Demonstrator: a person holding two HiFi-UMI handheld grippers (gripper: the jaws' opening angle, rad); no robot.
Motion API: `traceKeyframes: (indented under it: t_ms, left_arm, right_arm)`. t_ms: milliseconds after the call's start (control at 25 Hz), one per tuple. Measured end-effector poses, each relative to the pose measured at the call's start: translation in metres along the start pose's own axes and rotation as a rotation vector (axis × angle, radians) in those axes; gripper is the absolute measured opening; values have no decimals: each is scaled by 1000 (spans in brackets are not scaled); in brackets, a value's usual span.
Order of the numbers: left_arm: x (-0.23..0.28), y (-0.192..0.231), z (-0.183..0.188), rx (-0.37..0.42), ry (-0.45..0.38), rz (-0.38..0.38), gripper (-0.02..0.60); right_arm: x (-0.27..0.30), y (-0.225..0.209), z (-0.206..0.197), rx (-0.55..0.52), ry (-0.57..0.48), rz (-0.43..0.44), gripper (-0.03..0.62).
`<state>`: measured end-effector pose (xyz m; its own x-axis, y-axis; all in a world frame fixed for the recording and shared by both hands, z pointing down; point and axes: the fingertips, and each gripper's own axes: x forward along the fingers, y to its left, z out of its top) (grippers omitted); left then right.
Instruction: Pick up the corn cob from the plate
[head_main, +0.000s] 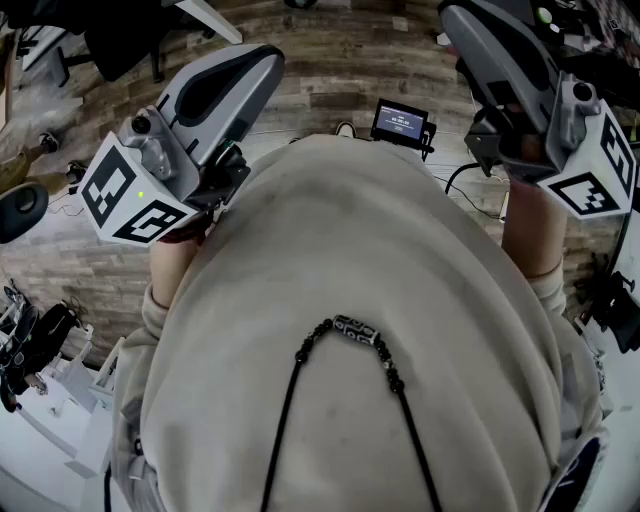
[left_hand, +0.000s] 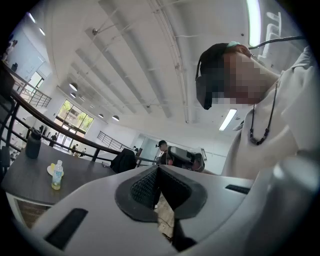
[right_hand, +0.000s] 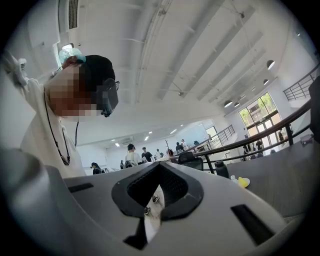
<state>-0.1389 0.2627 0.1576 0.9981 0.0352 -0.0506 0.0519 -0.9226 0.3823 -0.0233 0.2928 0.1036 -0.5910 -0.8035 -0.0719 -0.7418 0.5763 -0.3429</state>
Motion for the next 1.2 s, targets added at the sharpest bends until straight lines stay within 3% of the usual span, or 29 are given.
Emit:
traceKeyframes:
  t_ms: [880, 1200]
  left_arm:
    - [6, -6, 2, 20, 7, 21, 0]
    - [28, -2, -1, 11, 39, 2, 0]
  right_arm:
    - [-5, -4, 3, 56, -43, 55, 15]
    - [-23, -26, 2, 78, -67, 21, 15]
